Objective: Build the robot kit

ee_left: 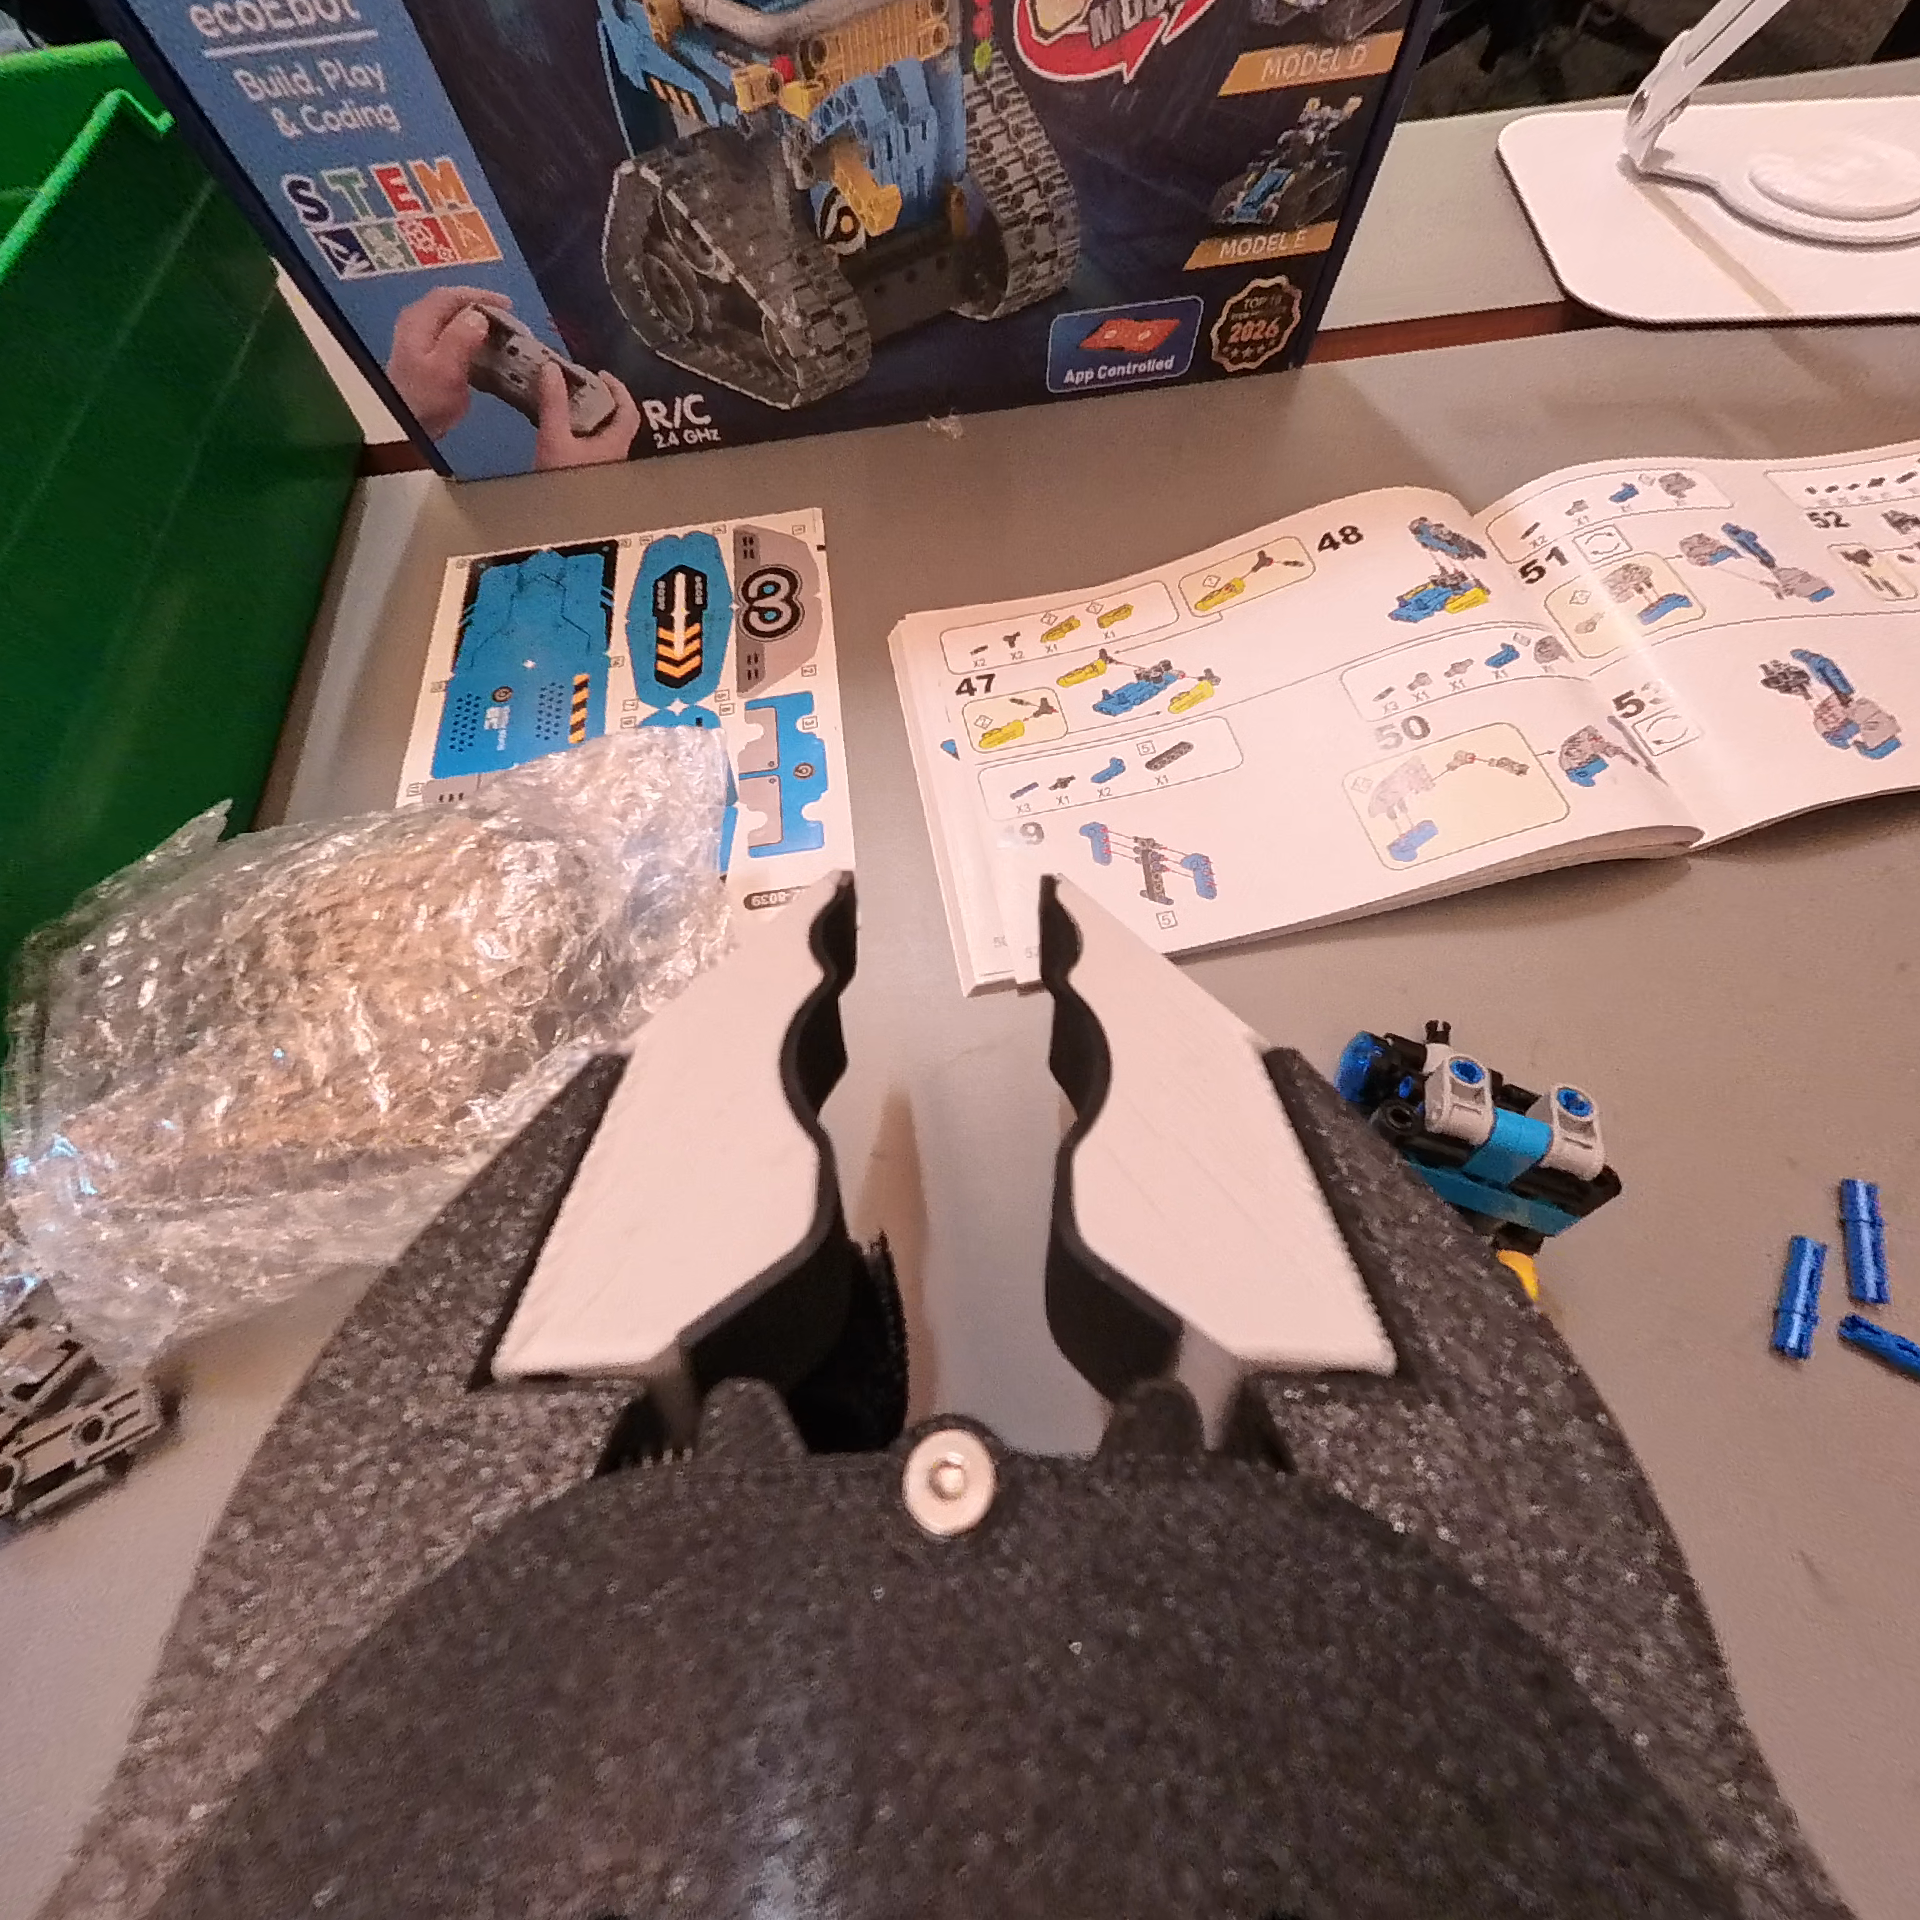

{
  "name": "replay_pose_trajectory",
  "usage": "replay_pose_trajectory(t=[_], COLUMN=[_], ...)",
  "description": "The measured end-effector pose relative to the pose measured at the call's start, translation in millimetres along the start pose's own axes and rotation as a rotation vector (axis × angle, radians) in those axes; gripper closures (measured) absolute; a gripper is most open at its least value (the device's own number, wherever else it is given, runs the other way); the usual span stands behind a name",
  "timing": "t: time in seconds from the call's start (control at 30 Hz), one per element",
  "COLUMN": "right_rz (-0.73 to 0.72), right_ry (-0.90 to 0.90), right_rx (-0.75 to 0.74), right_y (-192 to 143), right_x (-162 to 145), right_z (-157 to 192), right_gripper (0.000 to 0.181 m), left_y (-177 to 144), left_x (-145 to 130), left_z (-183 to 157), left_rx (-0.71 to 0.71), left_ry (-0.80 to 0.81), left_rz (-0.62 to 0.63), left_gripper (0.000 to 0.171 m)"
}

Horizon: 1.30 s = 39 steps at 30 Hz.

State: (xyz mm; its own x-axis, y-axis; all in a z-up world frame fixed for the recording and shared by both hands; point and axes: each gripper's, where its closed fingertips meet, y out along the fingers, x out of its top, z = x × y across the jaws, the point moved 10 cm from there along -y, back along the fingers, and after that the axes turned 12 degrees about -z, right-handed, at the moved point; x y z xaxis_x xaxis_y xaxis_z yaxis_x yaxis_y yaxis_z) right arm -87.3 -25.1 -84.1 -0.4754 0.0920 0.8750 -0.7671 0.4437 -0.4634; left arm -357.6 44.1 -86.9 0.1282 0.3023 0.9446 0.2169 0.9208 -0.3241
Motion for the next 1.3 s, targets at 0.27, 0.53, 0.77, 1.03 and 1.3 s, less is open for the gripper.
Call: replay_pose_trajectory(t=[0.27,0.53,0.77,1.03,1.3], right_rz=[-0.182,-0.263,-0.265,-0.244,-0.247], right_ry=[0.159,0.329,0.439,0.397,0.405], right_rx=[-0.160,-0.150,-0.162,-0.150,-0.154], right_y=[-18,-26,-25,-21,-21], right_x=[-6,-24,-37,-36,-37], right_z=[-16,-41,-52,-47,-48], right_gripper=[0.173,0.173,0.173,0.173,0.173], left_y=[-6,-7,-6,-7,-7], left_x=[0,-1,-6,-5,-6], left_z=[-7,0,9,8,8], left_rx=[-0.211,-0.199,-0.150,-0.162,-0.161], left_ry=[-0.126,-0.122,-0.128,-0.152,-0.141], left_rz=[0.009,-0.003,0.016,0.010,0.023], left_gripper=[0.141,0.141,0.141,0.140,0.140])
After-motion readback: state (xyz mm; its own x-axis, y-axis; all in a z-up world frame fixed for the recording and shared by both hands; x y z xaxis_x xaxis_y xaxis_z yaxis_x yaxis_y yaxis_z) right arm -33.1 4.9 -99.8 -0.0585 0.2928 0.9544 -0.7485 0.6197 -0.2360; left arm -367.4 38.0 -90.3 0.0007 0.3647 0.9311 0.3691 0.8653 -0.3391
